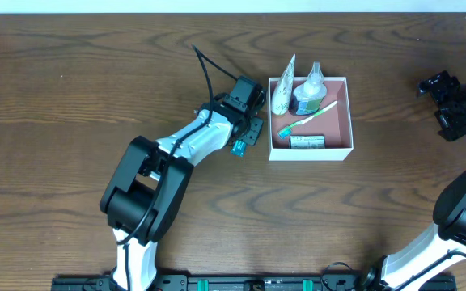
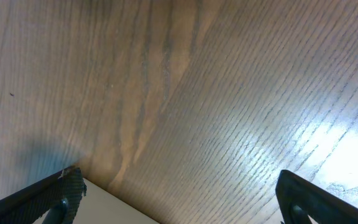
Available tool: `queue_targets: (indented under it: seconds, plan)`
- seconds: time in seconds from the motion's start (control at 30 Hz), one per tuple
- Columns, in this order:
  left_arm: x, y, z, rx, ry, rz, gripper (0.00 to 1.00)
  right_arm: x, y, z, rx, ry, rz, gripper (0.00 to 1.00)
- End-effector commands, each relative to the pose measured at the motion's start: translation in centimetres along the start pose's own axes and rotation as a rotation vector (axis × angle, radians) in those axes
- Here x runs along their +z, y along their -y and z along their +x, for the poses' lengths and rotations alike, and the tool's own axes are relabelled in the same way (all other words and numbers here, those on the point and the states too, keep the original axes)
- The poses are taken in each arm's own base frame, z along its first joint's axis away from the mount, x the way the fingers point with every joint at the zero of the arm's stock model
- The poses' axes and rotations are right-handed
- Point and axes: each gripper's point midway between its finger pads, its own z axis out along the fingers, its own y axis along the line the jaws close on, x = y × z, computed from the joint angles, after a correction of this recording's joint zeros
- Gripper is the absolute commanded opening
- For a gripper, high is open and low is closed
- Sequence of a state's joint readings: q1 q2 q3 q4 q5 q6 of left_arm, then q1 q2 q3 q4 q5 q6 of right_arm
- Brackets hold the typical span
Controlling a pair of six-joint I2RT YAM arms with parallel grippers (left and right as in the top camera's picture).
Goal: Pack container
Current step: 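Grasp the Colgate toothpaste tube with the left gripper and lift, then carry the toothpaste tube into the box and release it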
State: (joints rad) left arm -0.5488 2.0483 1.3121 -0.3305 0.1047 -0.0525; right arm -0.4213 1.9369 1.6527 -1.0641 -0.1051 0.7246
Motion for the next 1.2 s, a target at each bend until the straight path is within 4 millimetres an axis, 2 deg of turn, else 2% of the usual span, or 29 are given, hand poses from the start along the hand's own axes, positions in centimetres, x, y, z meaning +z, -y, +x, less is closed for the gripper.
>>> queue_targets:
  seconds: [0.0, 0.23, 0.43, 0.5, 0.67, 0.77, 0.9, 1.03, 1.1, 1.17]
  plan:
    - [1.3, -0.5, 1.1, -0.012, -0.036, -0.017, 0.33, 0.0, 0.0, 0.1, 0.01, -0.001, 0.0, 0.99]
    - [1.3, -0.5, 1.0, -0.012, -0.032, -0.016, 0.33, 0.0, 0.0, 0.1, 0.01, -0.001, 0.0, 0.99]
    - [0.3, -1.3, -0.3, -0.017, 0.011, -0.056, 0.13, 0.0, 0.0, 0.1, 0.01, -0.001, 0.0, 0.99]
    - [-0.9, -1.7, -1.3, -0.022, 0.045, -0.07, 0.12, 0.0, 0.0, 0.1, 0.01, -0.001, 0.0, 0.99]
    - [-5.3, -1.8, -4.2, -0.031, 0.16, -0.063, 0.12, 0.0, 0.0, 0.1, 0.01, -0.001, 0.0, 0.99]
    - [-9.3, -1.6, -6.2, -0.031, 0.258, -0.056, 0.12, 0.0, 0.0, 0.1, 0.01, -0.001, 0.0, 0.99]
    - [-15.8, -0.9, -8.8, -0.027, 0.419, -0.037, 0.13, 0.0, 0.0, 0.1, 0.01, -0.001, 0.0, 0.99]
    - [-21.6, 1.2, -10.4, 0.002, 0.567, 0.005, 0.13, 0.0, 0.0, 0.1, 0.01, -0.001, 0.0, 0.99]
    - [-23.2, 2.9, -10.8, 0.028, 0.612, 0.034, 0.12, 0.0, 0.0, 0.1, 0.01, -0.001, 0.0, 0.99]
    - [-23.6, 4.9, -10.9, 0.06, 0.633, 0.066, 0.13, 0.0, 0.0, 0.0, 0.01, -0.001, 0.001, 0.99]
